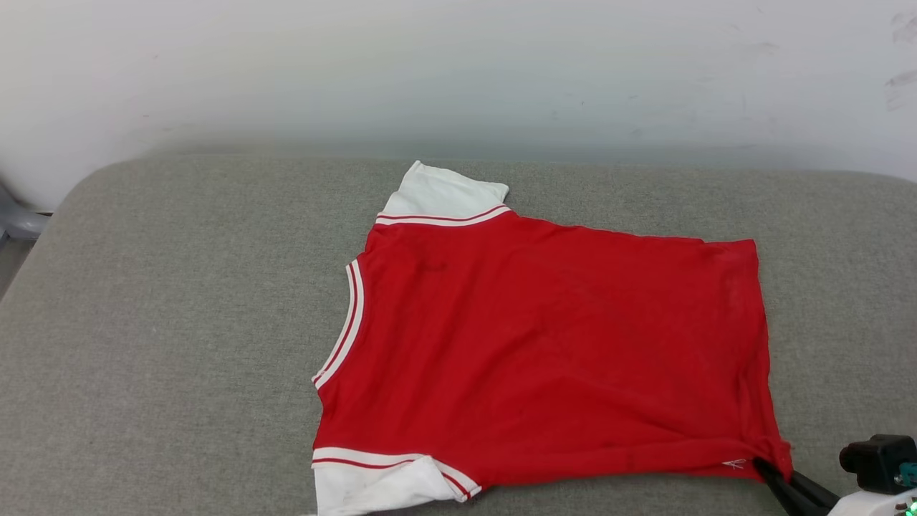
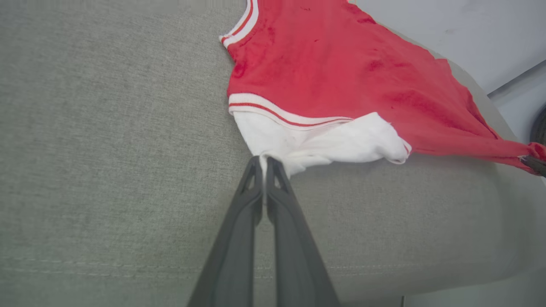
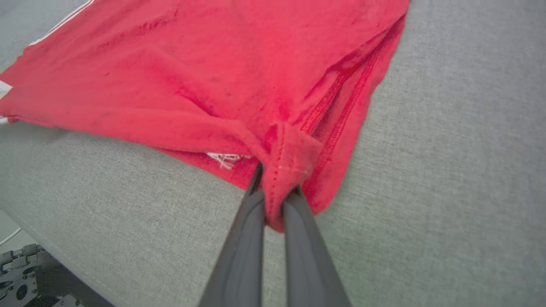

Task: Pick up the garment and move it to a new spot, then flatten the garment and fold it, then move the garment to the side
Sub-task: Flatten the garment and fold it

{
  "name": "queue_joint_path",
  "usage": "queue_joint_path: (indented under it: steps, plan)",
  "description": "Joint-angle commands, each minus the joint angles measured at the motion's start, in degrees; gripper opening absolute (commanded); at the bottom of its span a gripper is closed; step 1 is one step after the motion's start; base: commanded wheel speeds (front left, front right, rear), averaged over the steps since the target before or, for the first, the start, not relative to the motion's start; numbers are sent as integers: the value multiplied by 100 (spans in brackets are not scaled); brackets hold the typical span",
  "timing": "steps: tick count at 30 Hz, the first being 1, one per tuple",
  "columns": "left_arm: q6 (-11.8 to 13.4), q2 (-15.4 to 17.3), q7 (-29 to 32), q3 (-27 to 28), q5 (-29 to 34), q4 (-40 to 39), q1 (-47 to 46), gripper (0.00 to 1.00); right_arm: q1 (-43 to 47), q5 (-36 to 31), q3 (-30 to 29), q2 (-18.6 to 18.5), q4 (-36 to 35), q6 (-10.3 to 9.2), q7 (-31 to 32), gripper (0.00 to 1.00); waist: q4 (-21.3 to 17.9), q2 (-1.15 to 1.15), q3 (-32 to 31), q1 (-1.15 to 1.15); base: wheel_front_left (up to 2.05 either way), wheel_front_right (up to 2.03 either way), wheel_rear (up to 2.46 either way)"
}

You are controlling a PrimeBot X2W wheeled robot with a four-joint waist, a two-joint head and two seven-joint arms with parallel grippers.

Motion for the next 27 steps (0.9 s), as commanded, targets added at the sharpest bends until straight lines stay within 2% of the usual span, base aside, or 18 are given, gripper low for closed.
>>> queue_joint_path:
  steps: [1, 6, 12, 20, 27]
  plan:
    - [8, 24, -31, -8, 64, -41, -149, 0, 63, -56, -91, 81, -75, -8, 48, 0, -5, 0, 0, 1, 0, 0, 0]
    - [4, 76, -110, -29, 340, 17, -626, 0, 5, -157, -329, 257, -306, -8, 219, 0, -72, 0, 34, 1, 0, 0, 0]
    - [-133, 226, -65, -38, 618, 209, -1397, 0, -273, -239, -462, 425, -514, -8, 376, 0, -283, 0, 238, 1, 0, 0, 0]
    - [-495, 417, 155, -107, 904, 691, -2773, 0, -792, -214, -553, 596, -459, -8, 356, 0, -531, 0, 812, 1, 0, 0, 0]
    - [-788, 482, 221, -128, 1083, 1456, -3979, 0, -1391, -172, -509, 669, -234, -8, 244, 0, -689, 0, 1401, 1, 0, 0, 0]
